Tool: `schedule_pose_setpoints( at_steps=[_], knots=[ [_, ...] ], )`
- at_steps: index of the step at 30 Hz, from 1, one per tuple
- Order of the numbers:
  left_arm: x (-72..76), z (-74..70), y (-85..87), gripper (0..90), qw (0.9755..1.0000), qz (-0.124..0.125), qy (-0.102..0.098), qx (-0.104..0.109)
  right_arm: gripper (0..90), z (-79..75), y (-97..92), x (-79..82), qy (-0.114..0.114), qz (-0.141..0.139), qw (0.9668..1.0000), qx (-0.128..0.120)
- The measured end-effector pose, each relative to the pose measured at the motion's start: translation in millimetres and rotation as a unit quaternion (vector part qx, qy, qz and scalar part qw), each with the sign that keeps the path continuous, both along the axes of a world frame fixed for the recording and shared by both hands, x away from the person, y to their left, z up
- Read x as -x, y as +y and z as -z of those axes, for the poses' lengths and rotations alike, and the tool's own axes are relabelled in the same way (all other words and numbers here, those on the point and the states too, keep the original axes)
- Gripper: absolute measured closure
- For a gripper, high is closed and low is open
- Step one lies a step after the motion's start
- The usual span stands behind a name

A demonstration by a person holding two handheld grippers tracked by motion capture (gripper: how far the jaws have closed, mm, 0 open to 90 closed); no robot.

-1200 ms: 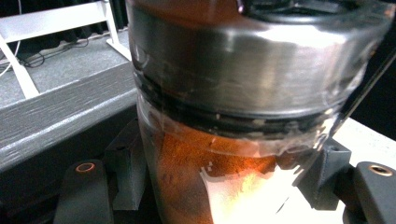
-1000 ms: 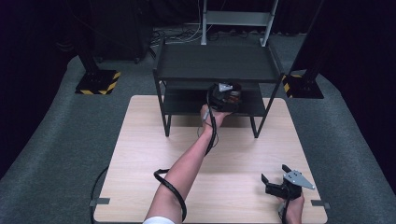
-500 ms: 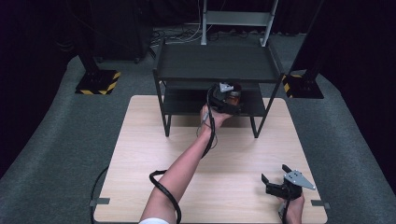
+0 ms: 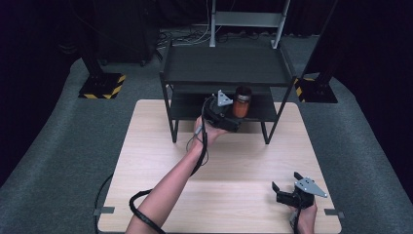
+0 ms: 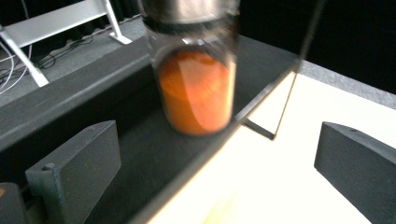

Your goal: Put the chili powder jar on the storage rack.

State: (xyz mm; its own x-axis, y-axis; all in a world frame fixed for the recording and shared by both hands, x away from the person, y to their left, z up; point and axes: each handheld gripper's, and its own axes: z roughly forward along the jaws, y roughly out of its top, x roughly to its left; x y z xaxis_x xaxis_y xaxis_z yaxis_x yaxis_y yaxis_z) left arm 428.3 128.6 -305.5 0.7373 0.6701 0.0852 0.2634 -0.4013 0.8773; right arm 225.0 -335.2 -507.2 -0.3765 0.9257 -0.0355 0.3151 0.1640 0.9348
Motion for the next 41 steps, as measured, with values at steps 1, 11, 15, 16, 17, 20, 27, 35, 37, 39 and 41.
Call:
schedule_pose_setpoints(
  at_steps=[1,11,15,16,17,20,27,35,37,39,41],
  knots=[
    [4.5,-0.3,1.5,0.2,1.0,0.003,0.0,-0.005,0.3,0.0,-0.2,0.0,0.001,0.001,1.0,-0.003],
    [20.4,9.2,12.9,0.2,0.9992,0.029,0.012,-0.024,0.3,-1.3,1.8,-1.1,0.004,0.003,1.0,0.005],
    [24.4,16.9,14.7,0.2,0.9988,0.035,0.018,-0.031,0.5,-2.3,3.0,-1.4,0.007,0.001,0.9999,0.01],
    [24.3,18.6,15.4,0.2,0.9986,0.036,0.022,-0.032,0.5,-2.2,3.1,-1.4,0.007,0.001,0.9999,0.01],
    [23.9,19.7,15.9,0.2,0.9984,0.038,0.026,-0.035,0.5,-2.2,3.0,-1.3,0.006,0.001,0.9999,0.009],
    [24.2,22.7,18.4,0.2,0.998,0.038,0.034,-0.039,0.5,-2.0,2.9,-1.0,0.006,0.002,0.9999,0.009],
    [32.7,27.2,29.0,0.1,0.9982,0.041,0.035,-0.029,0.5,-2.2,3.7,-1.2,0.006,0.002,0.9999,0.011],
    [48.1,39.5,52.2,0.2,0.998,0.041,0.048,-0.01,0.5,-2.6,4.8,-1.4,0.008,0.002,0.9999,0.014],
    [53.0,44.1,61.7,0.1,0.9979,0.039,0.051,-0.001,0.5,-2.9,5.1,-1.5,0.008,0.002,0.9999,0.015],
    [58.7,49.2,71.0,0.1,0.9979,0.036,0.053,0.006,0.4,-3.1,5.1,-1.8,0.009,0.002,0.9998,0.016],
    [64.7,55.8,80.6,0.1,0.9977,0.03,0.058,0.017,0.4,-3.1,5.1,-1.9,0.008,0.001,0.9998,0.016]
  ],
)
